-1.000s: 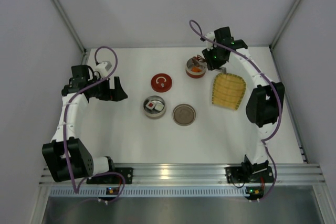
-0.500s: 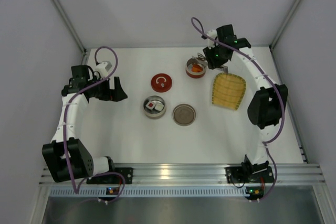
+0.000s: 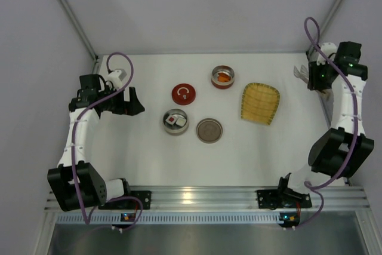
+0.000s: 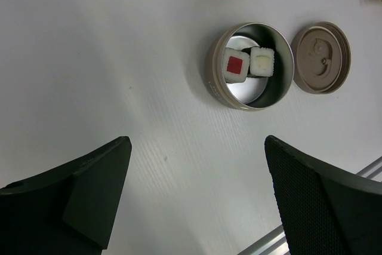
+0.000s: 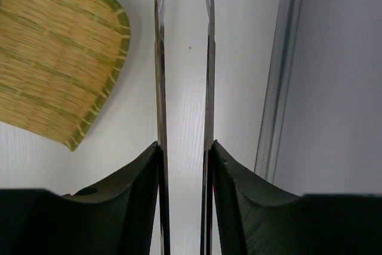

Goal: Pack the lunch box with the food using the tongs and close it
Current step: Place the clamp at the center of the board, then pick up the box lid from the center of the board.

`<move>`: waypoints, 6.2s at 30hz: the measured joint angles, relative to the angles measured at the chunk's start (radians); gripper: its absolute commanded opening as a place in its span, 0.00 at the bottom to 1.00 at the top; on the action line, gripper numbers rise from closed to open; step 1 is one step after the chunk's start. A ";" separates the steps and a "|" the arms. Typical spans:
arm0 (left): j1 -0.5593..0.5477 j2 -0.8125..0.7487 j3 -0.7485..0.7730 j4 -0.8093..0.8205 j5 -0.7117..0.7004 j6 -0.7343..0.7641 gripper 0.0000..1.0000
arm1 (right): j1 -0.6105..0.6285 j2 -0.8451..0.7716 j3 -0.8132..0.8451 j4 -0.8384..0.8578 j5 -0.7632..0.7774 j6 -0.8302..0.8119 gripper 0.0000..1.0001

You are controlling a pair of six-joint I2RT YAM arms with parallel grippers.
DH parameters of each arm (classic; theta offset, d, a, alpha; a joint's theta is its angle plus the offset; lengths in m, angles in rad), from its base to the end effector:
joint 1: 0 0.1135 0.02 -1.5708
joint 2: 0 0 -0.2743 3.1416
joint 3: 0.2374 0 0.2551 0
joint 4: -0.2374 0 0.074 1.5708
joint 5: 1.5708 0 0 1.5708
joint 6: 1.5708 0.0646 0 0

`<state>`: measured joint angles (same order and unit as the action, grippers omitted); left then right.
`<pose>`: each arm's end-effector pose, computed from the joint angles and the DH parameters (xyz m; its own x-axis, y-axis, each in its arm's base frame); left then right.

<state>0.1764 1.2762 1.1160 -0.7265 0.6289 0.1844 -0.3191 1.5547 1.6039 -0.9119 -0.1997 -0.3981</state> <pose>0.2769 0.0108 0.2978 -0.7089 0.0243 -0.7049 0.3602 0.8717 -0.3323 0.3360 -0.0975 0.3556 -0.7366 -0.1568 -0.6579 -0.1091 0.9876 -0.1132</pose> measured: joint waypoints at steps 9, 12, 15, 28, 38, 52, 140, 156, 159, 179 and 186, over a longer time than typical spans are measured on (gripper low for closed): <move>0.000 0.000 -0.002 0.000 0.005 0.000 0.98 | -0.078 0.198 -0.043 0.015 -0.024 -0.045 0.40; 0.000 0.000 -0.013 0.000 -0.003 0.005 0.98 | -0.078 0.253 -0.067 0.033 -0.034 -0.047 0.42; 0.000 0.000 -0.021 -0.001 -0.014 0.012 0.98 | -0.078 0.273 -0.120 0.063 -0.034 -0.051 0.51; 0.000 -0.026 -0.030 -0.007 -0.020 0.041 0.98 | -0.078 0.237 -0.354 0.092 -0.021 -0.129 0.88; 0.000 -0.126 -0.039 -0.063 -0.040 0.103 0.98 | -0.079 0.104 -0.298 0.021 -0.026 -0.178 0.99; 0.000 -0.156 -0.039 -0.128 -0.039 0.140 0.98 | 0.502 -0.187 -0.237 -0.056 -0.185 0.072 0.54; -0.383 -0.134 -0.465 1.437 0.319 -0.688 0.73 | 0.757 0.163 0.415 -0.380 -0.544 -0.056 0.00; -0.566 -0.009 -0.356 1.457 0.361 -0.683 0.75 | 0.757 0.209 0.460 -0.322 -0.535 0.037 0.00; -0.596 0.024 -0.318 1.452 0.362 -0.667 0.74 | 0.757 0.209 0.460 -0.310 -0.536 0.044 0.00; -0.618 0.095 -0.250 1.440 0.311 -0.706 0.61 | 0.763 0.218 0.459 -0.301 -0.616 0.061 0.00; -0.630 0.110 -0.238 1.483 0.317 -0.783 0.50 | 0.763 0.221 0.459 -0.300 -0.632 0.062 0.00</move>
<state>-0.4538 1.3865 0.8776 0.7563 0.9463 -0.5987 0.4438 1.7760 2.0624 -1.2121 -0.8318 -0.3359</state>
